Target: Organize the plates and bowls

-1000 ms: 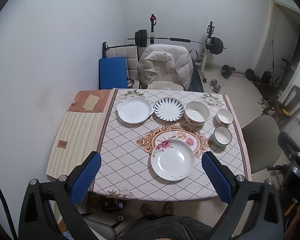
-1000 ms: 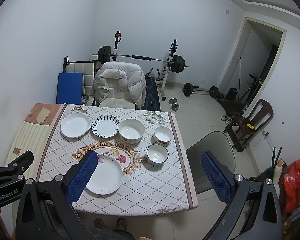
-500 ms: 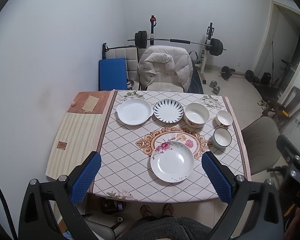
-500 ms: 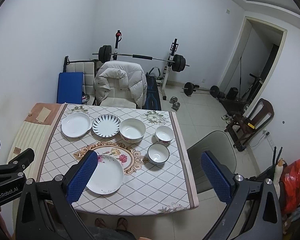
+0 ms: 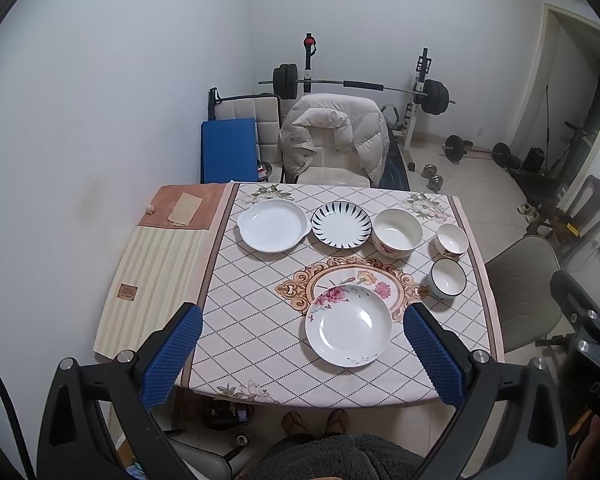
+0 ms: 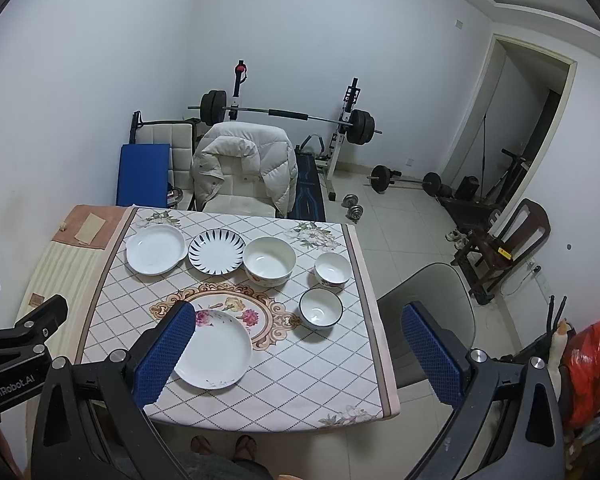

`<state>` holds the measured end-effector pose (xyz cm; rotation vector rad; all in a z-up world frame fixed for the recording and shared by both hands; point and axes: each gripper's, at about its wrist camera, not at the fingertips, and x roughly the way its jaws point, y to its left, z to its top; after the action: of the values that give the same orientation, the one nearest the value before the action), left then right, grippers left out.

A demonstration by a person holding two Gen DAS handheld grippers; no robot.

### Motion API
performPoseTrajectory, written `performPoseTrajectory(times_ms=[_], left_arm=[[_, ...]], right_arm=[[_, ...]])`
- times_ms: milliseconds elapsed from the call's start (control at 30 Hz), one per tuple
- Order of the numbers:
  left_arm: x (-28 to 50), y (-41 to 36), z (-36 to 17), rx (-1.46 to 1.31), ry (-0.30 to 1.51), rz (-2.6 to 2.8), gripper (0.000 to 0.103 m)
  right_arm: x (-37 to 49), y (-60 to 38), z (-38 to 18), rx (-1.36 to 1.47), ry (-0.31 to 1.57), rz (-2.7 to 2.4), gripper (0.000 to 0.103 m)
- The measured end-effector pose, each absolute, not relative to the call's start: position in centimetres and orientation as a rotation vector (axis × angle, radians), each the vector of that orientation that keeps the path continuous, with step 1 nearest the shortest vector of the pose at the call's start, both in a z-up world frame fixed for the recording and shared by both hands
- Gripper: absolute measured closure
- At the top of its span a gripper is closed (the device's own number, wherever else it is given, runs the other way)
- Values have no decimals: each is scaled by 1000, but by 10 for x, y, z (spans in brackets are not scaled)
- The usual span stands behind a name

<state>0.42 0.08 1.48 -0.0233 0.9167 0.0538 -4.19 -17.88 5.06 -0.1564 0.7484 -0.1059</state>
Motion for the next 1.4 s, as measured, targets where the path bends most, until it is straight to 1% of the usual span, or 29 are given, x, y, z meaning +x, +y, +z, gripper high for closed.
performPoseTrajectory(times_ms=[1200,1333,1400], left_arm=[[3,20,8,-33,897,67,0],[11,21,2,-48,891,61,0],[24,19,-10,-48,900,66,0]], right_arm=[[-30,-164,52,-160,748,-92,0],[-24,-165,47,-145,760,-95,0],[-12,-170,37,-121,782,-82,0]])
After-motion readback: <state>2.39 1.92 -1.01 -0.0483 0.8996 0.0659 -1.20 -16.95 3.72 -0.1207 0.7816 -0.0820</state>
